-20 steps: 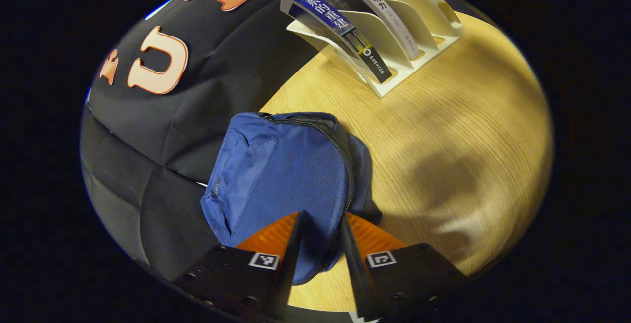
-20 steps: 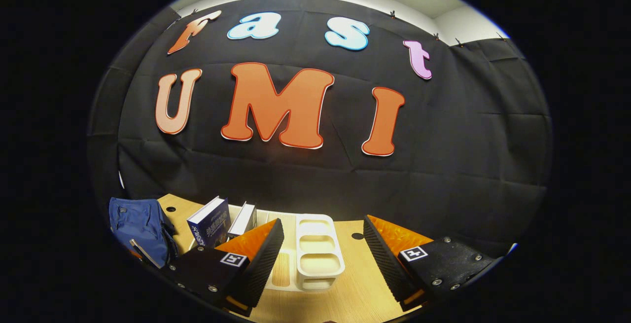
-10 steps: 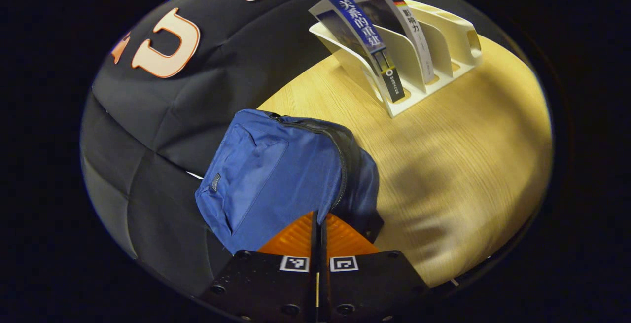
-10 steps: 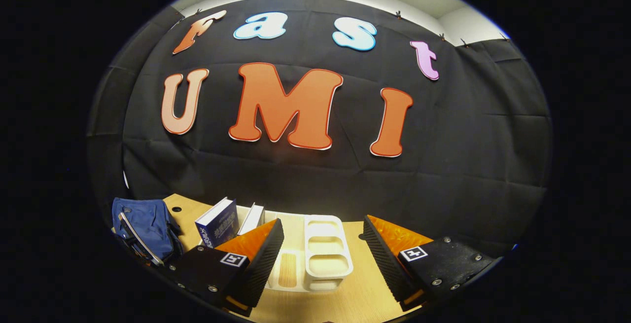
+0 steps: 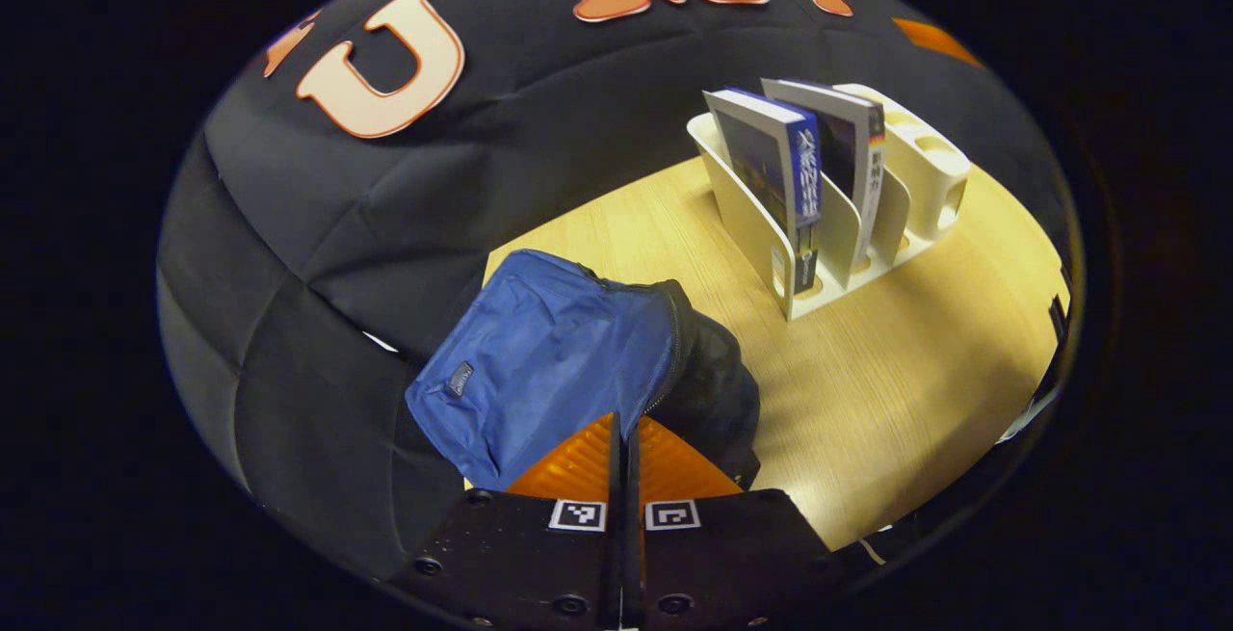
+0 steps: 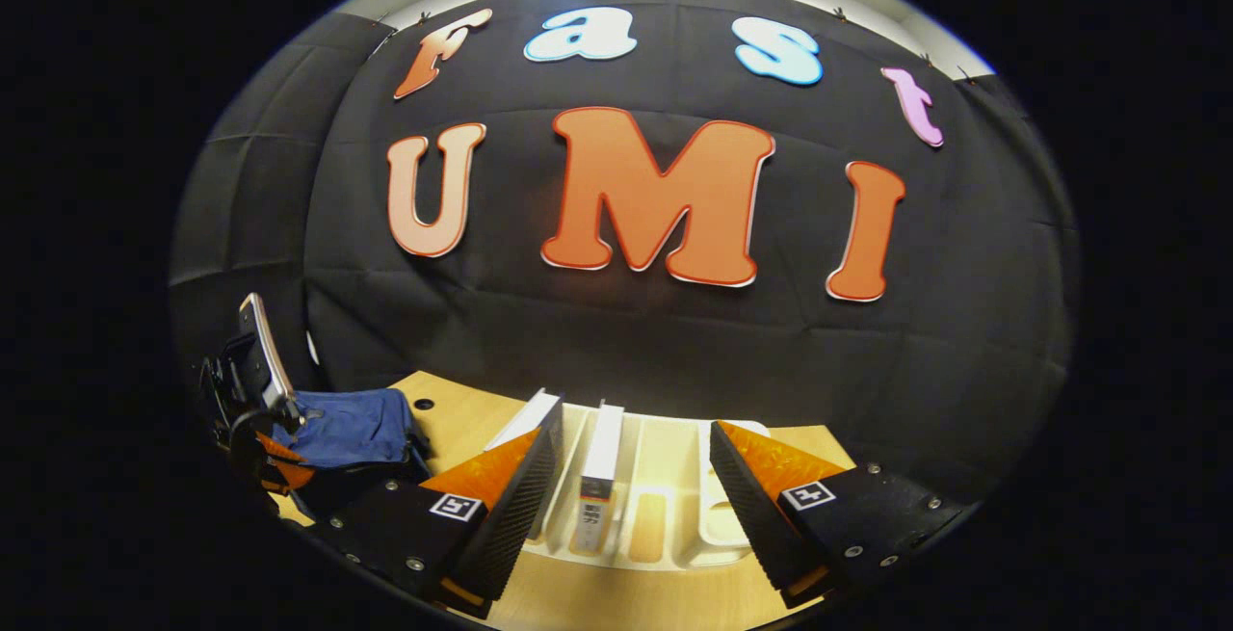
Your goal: Open the schoolbag, grab two books from the bookshelf and put them into the schoolbag.
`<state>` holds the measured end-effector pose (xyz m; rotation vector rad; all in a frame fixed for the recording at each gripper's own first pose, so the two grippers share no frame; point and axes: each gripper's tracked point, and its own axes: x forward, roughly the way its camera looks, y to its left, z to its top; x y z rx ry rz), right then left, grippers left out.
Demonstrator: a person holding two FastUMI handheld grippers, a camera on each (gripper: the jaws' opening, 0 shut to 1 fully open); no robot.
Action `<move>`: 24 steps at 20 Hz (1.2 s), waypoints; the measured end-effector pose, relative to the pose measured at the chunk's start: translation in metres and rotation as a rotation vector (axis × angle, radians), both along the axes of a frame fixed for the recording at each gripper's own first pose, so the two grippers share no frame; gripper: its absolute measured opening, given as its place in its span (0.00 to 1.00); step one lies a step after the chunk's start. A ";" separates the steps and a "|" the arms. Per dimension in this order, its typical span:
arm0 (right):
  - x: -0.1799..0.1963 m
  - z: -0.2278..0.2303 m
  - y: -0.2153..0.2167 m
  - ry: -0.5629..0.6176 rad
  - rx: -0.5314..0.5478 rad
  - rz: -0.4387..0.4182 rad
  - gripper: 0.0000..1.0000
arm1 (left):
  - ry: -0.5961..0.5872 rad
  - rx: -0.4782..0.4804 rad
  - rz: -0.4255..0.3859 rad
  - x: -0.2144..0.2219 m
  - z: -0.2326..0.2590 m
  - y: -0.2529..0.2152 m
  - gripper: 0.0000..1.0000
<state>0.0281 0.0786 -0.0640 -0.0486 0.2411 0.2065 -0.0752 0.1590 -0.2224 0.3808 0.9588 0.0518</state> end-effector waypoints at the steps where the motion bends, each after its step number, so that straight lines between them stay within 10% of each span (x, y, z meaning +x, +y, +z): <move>1: 0.004 -0.001 0.010 0.024 0.009 0.018 0.97 | -0.011 -0.007 0.004 0.005 0.013 0.005 0.01; 9: 0.041 -0.040 0.083 0.259 -0.047 0.137 0.97 | -0.033 -0.108 0.015 0.035 0.063 0.045 0.01; 24: 0.110 -0.122 0.118 0.713 -0.170 0.031 0.81 | -0.007 -0.265 0.042 0.053 0.086 0.057 0.01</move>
